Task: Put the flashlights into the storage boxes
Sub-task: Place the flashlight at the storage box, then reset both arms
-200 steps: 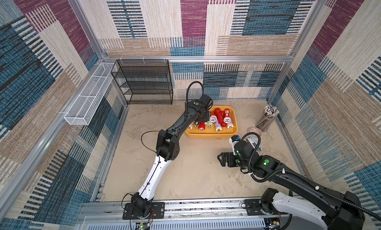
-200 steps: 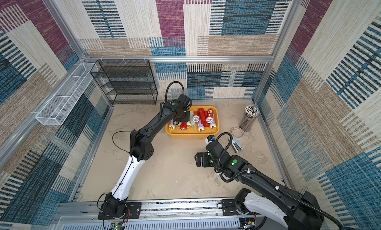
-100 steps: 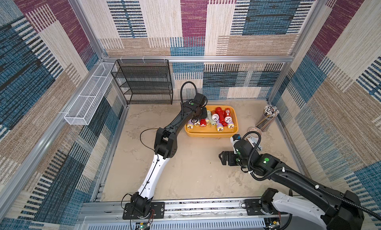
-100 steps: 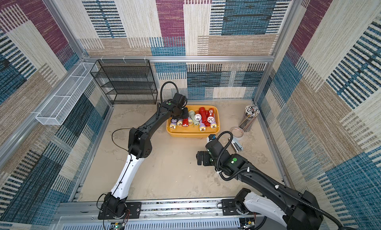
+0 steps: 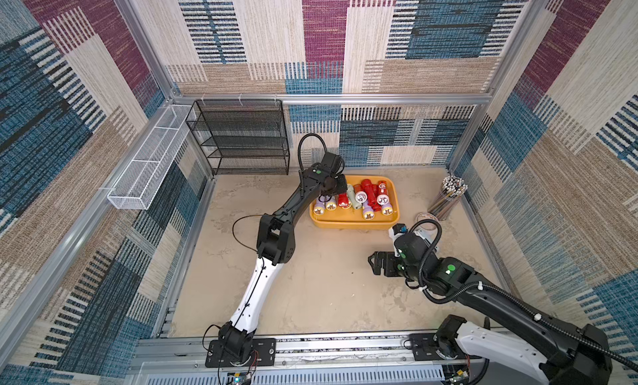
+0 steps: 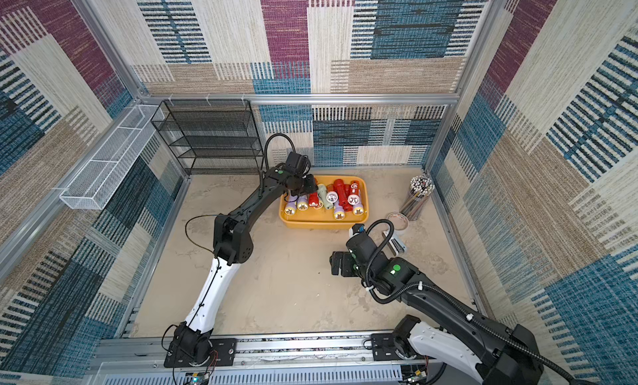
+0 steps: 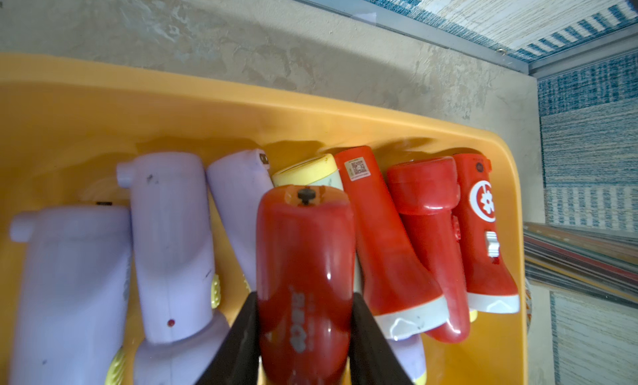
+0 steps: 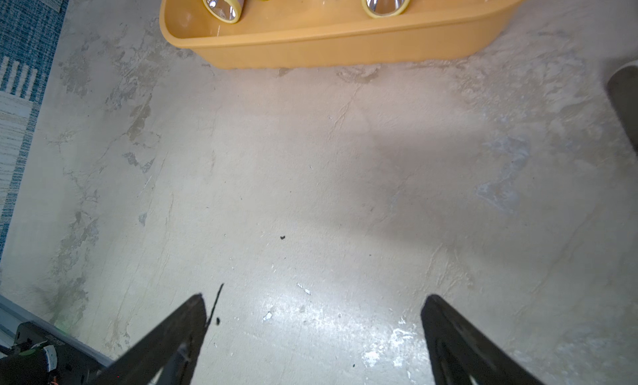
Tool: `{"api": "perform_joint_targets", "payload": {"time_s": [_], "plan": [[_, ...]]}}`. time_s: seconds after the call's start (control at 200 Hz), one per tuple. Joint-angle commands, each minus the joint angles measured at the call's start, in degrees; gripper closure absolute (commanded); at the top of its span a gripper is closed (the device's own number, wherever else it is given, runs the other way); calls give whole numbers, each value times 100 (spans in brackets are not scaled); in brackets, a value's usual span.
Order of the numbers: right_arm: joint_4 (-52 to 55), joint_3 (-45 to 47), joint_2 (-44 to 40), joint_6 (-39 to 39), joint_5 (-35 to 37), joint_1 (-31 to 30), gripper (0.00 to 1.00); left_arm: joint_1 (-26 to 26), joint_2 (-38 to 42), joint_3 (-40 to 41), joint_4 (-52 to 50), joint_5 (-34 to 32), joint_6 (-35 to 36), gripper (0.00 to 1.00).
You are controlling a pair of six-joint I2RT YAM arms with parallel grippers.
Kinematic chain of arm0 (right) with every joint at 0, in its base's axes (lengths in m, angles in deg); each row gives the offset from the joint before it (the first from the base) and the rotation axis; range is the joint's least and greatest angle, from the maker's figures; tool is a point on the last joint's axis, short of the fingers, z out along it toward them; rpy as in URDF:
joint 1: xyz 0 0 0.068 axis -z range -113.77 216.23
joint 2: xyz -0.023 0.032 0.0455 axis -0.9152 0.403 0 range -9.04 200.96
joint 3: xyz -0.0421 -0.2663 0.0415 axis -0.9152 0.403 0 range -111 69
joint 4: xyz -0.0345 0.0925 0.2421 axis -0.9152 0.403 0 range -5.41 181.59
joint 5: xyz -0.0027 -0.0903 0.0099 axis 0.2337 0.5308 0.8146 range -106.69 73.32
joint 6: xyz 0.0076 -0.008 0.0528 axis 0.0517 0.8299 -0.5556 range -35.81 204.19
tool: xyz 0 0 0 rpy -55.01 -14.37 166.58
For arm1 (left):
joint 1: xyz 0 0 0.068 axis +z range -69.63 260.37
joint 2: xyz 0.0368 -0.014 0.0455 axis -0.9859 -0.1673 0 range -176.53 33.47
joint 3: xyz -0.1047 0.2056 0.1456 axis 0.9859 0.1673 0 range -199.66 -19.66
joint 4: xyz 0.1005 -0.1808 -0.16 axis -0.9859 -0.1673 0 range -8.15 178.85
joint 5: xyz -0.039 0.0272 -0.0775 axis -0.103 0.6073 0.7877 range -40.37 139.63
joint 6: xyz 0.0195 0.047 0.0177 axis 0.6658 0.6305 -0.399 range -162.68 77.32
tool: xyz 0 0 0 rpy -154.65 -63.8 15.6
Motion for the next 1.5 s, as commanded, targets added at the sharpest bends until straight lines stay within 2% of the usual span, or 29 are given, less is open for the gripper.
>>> {"api": "perform_joint_targets", "payload": {"time_s": [0.0,0.1,0.421,0.606,0.741,0.826,0.987,1.072,1.172,1.272,1.367,1.492], "plan": [[-79,-153,218,111,143,6,0,64,33,-59,300,101,-158,63],[-51,-313,453,209,215,14,0,155,-95,-106,454,283,-320,62],[-35,-627,708,438,379,232,0,279,-370,-261,776,745,-584,39],[-53,-631,727,474,319,333,0,263,-145,-173,634,1022,-559,38],[-28,-640,625,500,382,341,0,184,500,272,357,1180,-297,37],[38,-664,466,529,489,343,0,75,1201,954,274,974,-10,36],[123,-688,64,547,517,349,0,-89,2673,2774,274,415,373,35],[131,-658,-61,547,427,350,0,-161,3500,4005,505,251,469,36],[26,-510,-172,556,322,350,0,-282,4507,5487,838,-229,628,35],[-234,-305,-231,649,197,350,0,-374,5413,6698,921,-563,871,34],[-479,-147,-211,730,132,350,0,-490,6277,7740,982,-951,885,33],[-633,-104,-74,827,153,352,0,-644,7469,9049,1357,-1227,566,32]]}}
